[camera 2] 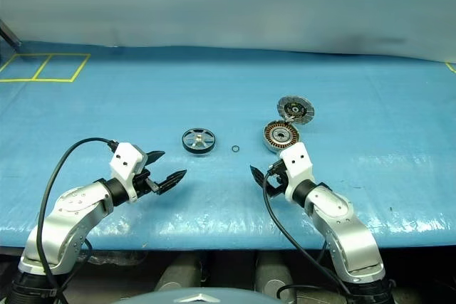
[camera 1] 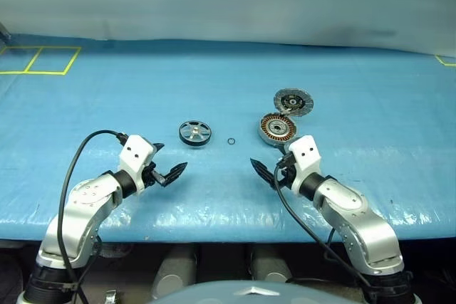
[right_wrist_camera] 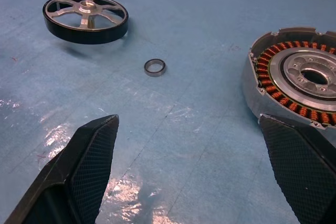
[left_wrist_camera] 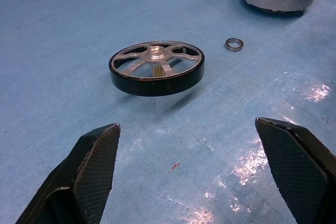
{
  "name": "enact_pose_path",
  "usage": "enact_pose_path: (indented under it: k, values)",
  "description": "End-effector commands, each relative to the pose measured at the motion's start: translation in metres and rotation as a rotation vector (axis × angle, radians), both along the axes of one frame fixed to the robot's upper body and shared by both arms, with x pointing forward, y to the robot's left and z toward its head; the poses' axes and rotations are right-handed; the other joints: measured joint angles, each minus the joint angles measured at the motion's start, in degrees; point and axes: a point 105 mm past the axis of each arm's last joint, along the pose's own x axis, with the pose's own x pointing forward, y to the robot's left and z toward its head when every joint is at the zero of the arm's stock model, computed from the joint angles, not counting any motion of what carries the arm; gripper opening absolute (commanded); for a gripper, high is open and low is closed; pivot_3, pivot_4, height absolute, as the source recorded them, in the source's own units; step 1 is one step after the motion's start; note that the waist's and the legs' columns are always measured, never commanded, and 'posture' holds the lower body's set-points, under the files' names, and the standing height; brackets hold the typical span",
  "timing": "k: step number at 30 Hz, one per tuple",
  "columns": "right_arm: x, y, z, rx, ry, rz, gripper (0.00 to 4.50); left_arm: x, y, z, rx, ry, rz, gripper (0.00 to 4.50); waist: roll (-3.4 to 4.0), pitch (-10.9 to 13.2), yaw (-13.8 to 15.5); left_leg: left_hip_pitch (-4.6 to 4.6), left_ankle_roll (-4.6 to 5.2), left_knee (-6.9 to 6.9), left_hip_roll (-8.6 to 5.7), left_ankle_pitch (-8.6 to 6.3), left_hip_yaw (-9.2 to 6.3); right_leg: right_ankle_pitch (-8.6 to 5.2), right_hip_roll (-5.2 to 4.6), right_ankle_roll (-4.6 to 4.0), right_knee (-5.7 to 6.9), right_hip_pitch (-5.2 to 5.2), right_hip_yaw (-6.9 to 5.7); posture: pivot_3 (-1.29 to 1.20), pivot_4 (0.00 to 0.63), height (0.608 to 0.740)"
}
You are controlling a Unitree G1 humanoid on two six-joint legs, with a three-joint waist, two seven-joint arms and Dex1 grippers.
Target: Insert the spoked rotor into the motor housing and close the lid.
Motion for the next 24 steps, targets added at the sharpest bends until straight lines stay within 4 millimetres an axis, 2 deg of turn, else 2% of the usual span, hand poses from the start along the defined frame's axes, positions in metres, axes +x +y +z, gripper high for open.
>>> enact_pose_path:
  k: [1,24]
  values:
    - [-0.0016,0.0024,0.0095,-0.009,-0.031,0.018,4.50,0.0009,-0.0033,0.0113,0.001,-0.050,-0.019,4.48,0.00,0.00,0.00,0.00,0.00,0.00,0.00,0.00,0.00,0.00,0.00,0.00,0.00,0.00,0.00,0.00,0.150,0.740]
    - [-0.0013,0.0037,0.0086,-0.043,0.006,0.043,4.50,0.0019,-0.0070,0.0099,-0.008,-0.047,-0.019,4.48,0.00,0.00,0.02,0.00,0.00,0.00,0.00,0.00,0.00,0.00,0.00,0.00,0.00,0.00,0.00,0.00,0.150,0.740]
